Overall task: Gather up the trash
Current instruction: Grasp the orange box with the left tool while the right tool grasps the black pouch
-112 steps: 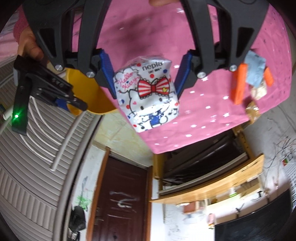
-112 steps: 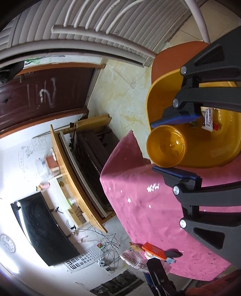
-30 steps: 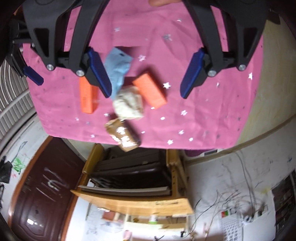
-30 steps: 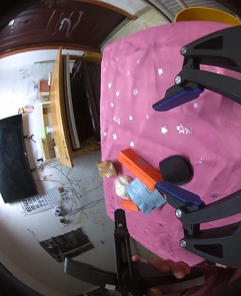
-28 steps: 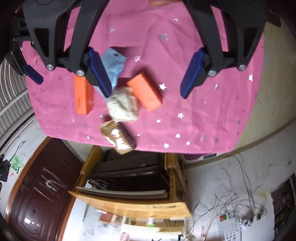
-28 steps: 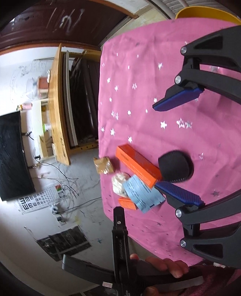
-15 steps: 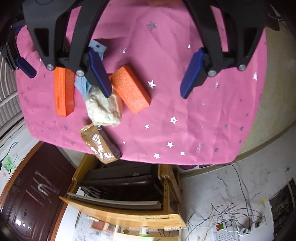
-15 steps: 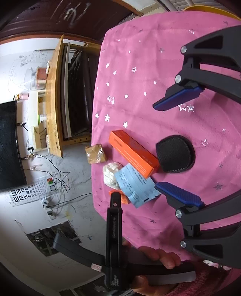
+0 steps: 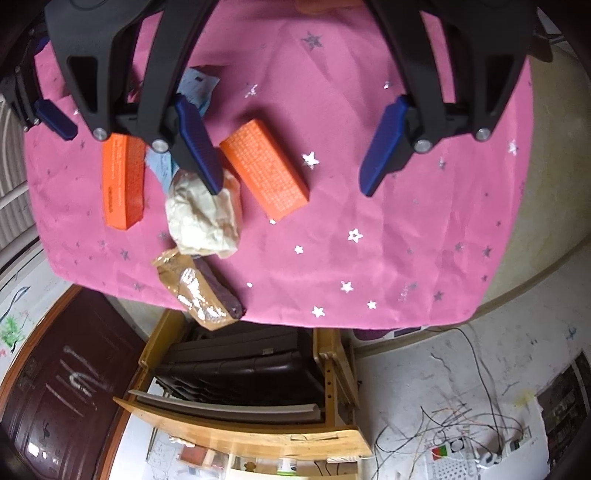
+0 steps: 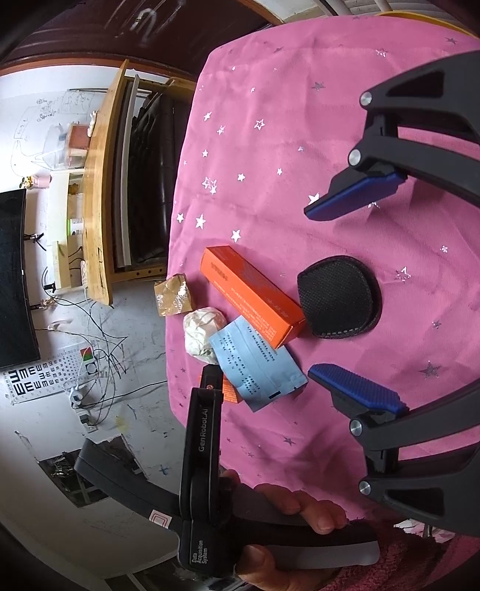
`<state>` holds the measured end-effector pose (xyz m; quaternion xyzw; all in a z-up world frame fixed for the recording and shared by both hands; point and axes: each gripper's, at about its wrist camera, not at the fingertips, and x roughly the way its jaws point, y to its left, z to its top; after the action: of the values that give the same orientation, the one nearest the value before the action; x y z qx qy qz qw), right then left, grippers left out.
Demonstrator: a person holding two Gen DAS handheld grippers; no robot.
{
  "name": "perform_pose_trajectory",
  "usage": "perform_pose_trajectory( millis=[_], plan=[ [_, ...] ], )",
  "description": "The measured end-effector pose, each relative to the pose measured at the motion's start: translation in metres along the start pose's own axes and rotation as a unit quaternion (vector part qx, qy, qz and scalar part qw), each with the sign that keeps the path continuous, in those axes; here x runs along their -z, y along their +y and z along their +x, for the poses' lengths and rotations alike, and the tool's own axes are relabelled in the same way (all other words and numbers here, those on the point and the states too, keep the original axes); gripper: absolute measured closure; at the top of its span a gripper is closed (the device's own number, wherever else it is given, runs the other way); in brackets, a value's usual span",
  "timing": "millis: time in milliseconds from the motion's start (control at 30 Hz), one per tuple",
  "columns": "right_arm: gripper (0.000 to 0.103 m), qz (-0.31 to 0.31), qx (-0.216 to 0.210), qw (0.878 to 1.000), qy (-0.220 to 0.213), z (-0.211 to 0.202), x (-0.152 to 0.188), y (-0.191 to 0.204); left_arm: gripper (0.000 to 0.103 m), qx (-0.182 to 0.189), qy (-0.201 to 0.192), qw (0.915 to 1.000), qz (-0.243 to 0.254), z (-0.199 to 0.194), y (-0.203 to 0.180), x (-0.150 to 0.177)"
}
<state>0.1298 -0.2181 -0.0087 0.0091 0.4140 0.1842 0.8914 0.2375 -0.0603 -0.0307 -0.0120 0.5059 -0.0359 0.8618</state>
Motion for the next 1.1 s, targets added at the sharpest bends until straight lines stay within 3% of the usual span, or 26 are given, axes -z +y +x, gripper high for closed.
perform_pose_trajectory(
  millis=[200,400,733,833,867,900,1033,1100],
  plan=[
    [0.029,-0.012,0.005,1.0,0.019,0.006,0.0,0.005,0.031,0.008,0.008,0.9999,-0.012,0.003,0.004,0.003],
    [0.029,-0.025,0.032,0.999,0.033,0.013,-0.001,0.004,0.031,0.044,0.027,0.9972,-0.055,0.007,0.022,0.009],
    [0.029,-0.023,0.04,0.998,0.037,0.019,-0.003,0.0,0.032,-0.029,0.018,0.9991,-0.027,0.011,0.011,0.007],
    [0.029,-0.025,0.04,0.998,0.033,0.018,-0.003,0.0,0.055,-0.034,0.003,0.9991,-0.023,0.007,0.009,0.009],
    [0.029,-0.024,0.04,0.998,0.033,0.017,-0.003,0.0,0.073,-0.033,0.002,0.9992,-0.021,0.005,0.009,0.009],
    [0.029,-0.023,0.04,0.998,0.034,0.018,-0.003,-0.001,0.081,-0.034,0.001,0.9993,-0.017,0.003,0.007,0.009],
    [0.03,-0.028,0.039,0.998,0.038,0.02,-0.004,0.001,0.081,-0.031,-0.009,0.9995,-0.006,0.002,0.005,0.014],
    [0.036,-0.037,0.042,0.998,0.04,0.021,-0.004,0.004,0.081,-0.027,-0.011,0.9995,-0.008,0.001,0.006,0.017]
  ],
)
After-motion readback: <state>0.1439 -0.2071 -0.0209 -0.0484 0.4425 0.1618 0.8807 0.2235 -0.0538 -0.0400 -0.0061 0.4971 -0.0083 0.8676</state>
